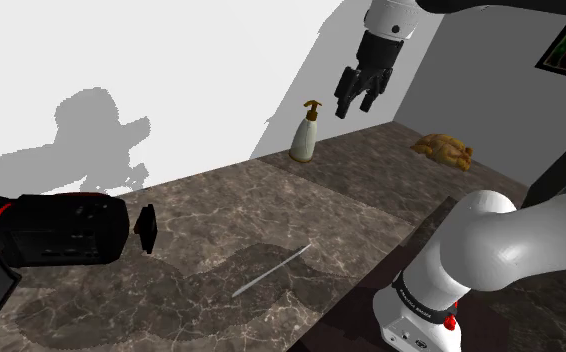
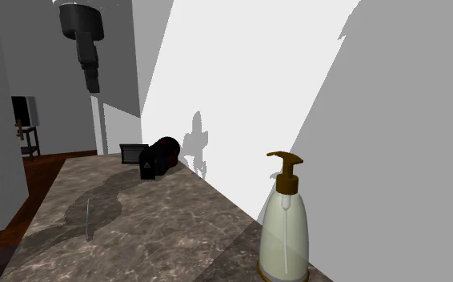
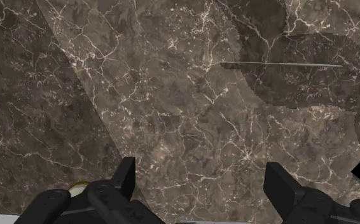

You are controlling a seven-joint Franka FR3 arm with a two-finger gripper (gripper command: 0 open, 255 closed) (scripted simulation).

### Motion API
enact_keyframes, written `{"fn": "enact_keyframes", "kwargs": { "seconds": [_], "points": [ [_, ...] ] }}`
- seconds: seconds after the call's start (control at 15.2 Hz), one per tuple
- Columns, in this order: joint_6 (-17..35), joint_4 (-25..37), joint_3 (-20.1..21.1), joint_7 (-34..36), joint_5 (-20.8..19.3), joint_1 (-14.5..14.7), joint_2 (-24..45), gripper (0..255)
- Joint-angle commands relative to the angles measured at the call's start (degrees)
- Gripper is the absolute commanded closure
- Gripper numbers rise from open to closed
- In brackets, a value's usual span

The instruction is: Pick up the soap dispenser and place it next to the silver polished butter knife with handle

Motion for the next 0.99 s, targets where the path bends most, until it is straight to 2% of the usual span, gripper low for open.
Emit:
{"fn": "enact_keyframes", "kwargs": {
  "seconds": [0.0,0.46,0.92],
  "points": [
    [0.0,0.0,0.0,0.0,0.0,0.0,0.0,0],
    [6.4,7.6,-2.6,4.0,-0.3,-3.8,14.7,0],
    [10.0,17.6,-5.8,7.3,0.6,-6.8,29.0,0]
  ]
}}
